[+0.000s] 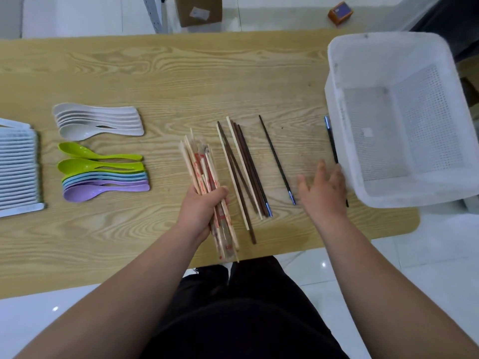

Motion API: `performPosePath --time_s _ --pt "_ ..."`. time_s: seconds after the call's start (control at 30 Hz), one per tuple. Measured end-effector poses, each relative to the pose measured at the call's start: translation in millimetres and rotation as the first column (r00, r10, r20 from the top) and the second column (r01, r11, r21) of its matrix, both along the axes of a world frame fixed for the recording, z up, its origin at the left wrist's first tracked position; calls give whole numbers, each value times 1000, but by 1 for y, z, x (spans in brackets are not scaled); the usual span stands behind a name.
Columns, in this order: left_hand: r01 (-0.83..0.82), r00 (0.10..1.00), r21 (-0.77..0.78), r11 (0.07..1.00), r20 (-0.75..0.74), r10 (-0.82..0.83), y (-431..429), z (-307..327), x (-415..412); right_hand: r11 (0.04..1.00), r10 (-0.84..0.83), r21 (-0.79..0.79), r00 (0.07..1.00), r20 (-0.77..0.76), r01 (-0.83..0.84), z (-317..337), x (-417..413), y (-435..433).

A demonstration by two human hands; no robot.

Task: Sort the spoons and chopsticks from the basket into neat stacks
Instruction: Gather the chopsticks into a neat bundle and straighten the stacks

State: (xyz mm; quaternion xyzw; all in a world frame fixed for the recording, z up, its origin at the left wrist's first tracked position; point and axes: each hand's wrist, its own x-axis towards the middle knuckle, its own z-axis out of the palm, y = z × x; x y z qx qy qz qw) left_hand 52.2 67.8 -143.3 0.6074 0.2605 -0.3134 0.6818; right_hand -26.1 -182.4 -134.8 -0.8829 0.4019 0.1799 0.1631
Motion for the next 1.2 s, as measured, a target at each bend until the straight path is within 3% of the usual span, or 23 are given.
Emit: performPosePath --time_s 0.2,0.47,0.63,0.77,0.87,1.0,1.2 --pt "29 1000 15 999 8 -30 -14 -3 2 1000 30 -7 1000 2 -30 -9 3 -21" --pt "60 998 24 998 6 -60 -13 -6 10 994 60 -96 985 161 -45 -19 4 -20" --pt "80 996 31 996 20 -81 -10 -7 11 999 46 -22 978 205 -42 -23 6 -13" --pt "70 997 62 996 10 -70 -7 -11 11 979 165 68 940 299 -194 -20 10 4" --pt "63 998 113 992 2 -64 -4 -14 12 967 159 141 935 317 -212 -15 20 20" --pt "60 998 178 982 10 -62 -2 -15 15 950 168 212 949 266 -228 -9 35 48" --pt "28 999 151 988 35 -33 -1 -13 19 948 314 44 949 34 -316 -5 56 94"
